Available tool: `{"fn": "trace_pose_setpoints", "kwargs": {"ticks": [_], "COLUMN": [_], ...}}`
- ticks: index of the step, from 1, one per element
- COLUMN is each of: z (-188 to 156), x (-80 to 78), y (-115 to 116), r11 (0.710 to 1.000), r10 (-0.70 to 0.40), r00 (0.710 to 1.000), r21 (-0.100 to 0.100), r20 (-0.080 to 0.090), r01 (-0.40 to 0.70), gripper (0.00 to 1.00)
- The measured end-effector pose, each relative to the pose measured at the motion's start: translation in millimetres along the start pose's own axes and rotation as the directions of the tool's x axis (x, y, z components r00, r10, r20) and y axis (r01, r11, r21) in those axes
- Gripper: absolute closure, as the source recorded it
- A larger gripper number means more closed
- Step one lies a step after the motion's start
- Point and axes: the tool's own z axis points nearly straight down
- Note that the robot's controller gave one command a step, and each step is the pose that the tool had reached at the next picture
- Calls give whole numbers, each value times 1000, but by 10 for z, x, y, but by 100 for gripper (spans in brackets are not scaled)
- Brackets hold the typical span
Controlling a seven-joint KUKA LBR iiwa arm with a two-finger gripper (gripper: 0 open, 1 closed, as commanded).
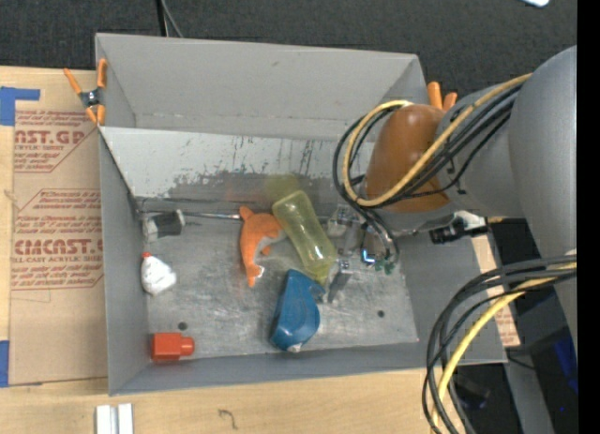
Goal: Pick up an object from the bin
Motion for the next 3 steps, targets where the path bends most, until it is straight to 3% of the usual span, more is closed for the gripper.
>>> {"fn": "trace_pose_setpoints", "kwargs": {"ticks": [1, 2, 3], "z": [4, 4, -1369], "x": [-11, -11, -25], "y": [112, 113, -686], "r11": [984, 984, 991], "r10": [-178, -178, -135], "r00": [984, 984, 991], "r21": [-1, -1, -2], "r20": [9, 9, -2], "r01": [178, 178, 135], "gripper": [100, 100, 100]}}
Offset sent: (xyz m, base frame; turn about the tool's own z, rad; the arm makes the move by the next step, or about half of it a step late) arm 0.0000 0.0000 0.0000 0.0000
